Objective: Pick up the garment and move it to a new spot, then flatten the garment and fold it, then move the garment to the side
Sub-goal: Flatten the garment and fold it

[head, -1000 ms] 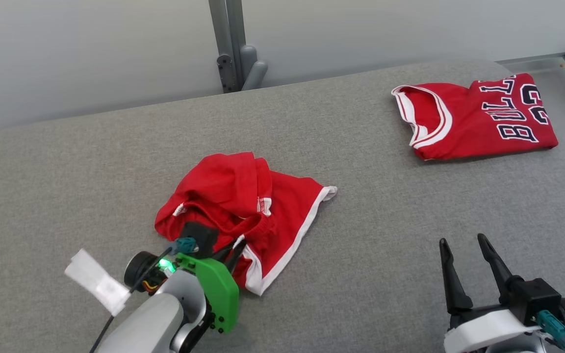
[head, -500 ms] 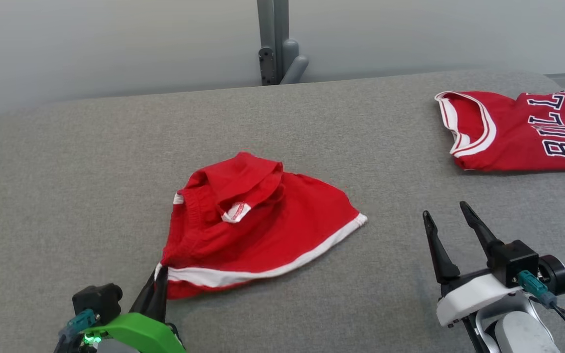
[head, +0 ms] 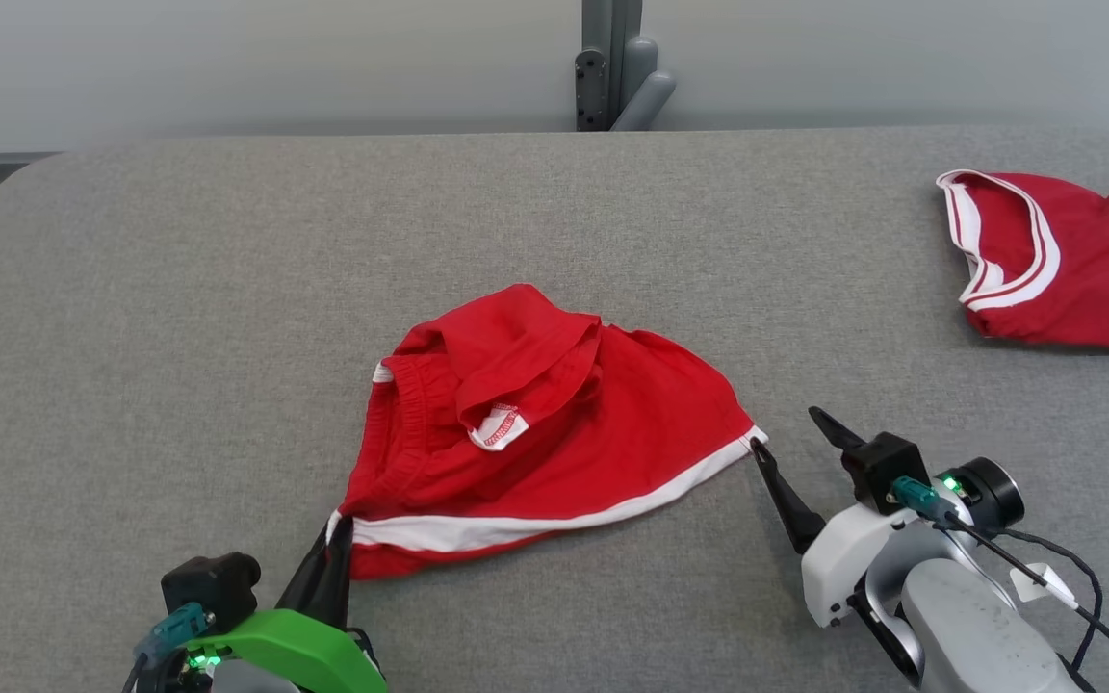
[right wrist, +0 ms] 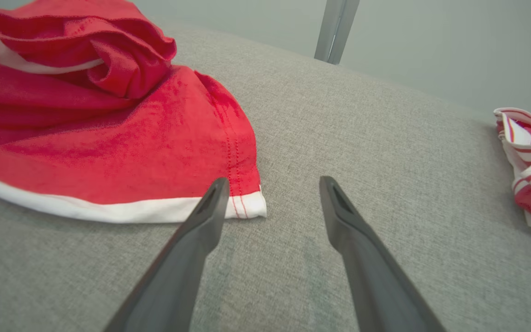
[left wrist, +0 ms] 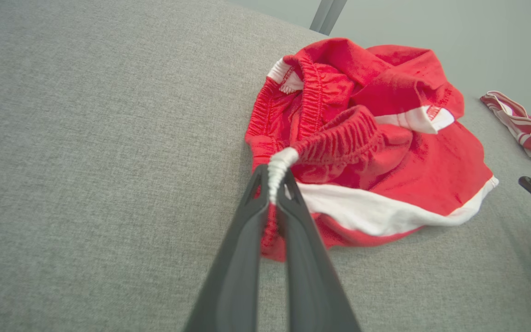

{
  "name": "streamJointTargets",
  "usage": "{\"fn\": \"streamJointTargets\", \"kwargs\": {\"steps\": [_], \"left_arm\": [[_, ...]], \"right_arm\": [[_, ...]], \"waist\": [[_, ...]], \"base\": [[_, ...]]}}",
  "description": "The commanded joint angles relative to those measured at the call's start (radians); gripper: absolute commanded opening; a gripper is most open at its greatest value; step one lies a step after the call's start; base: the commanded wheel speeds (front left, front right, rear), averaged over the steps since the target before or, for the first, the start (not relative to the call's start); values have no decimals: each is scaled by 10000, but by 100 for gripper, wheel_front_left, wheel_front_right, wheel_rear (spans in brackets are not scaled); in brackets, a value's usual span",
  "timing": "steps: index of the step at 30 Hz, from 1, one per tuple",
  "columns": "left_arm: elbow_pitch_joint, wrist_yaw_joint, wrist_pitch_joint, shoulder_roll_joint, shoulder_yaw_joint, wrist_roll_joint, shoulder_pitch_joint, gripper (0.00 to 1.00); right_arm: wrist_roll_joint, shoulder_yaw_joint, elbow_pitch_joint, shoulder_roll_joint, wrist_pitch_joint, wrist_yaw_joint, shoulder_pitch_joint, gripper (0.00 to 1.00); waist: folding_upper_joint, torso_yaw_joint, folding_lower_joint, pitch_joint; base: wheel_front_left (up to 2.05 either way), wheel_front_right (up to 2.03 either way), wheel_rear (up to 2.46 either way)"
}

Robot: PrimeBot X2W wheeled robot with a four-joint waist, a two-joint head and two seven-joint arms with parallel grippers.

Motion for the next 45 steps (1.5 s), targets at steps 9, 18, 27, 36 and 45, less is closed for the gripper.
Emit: {"fn": "streamJointTargets", "kwargs": {"steps": [9,18,27,36,45], "left_arm": [[216,-103,-131,-98,59,106,-406,0],[308,-187,-144,-161,-2,42,-477,0],[360,-253,-36,-148,-58,-54,-526,0],[-2021,-599,607,167,300,-704,-977,0],[-5918,-175,2882,1015,722,-1009,-3280,0]], "right_arm": [[613,1336,1343,-256,-30,-15,-885,100],[1044,2136,1559,-366,-30,-15,-1199,77],[2090,2988,1980,-322,-24,-13,-1322,0],[5000,1547,-947,-1207,-28,-13,-1719,0],[7293,-1255,-6731,-3058,1069,-10,-1530,0]], "waist": [[46,240,0,277],[46,257,0,368],[46,224,0,355],[46,-42,0,387],[46,-530,0,1193]], "base": [[0,0,0],[0,0,0],[0,0,0],[0,0,0],[0,0,0]]}}
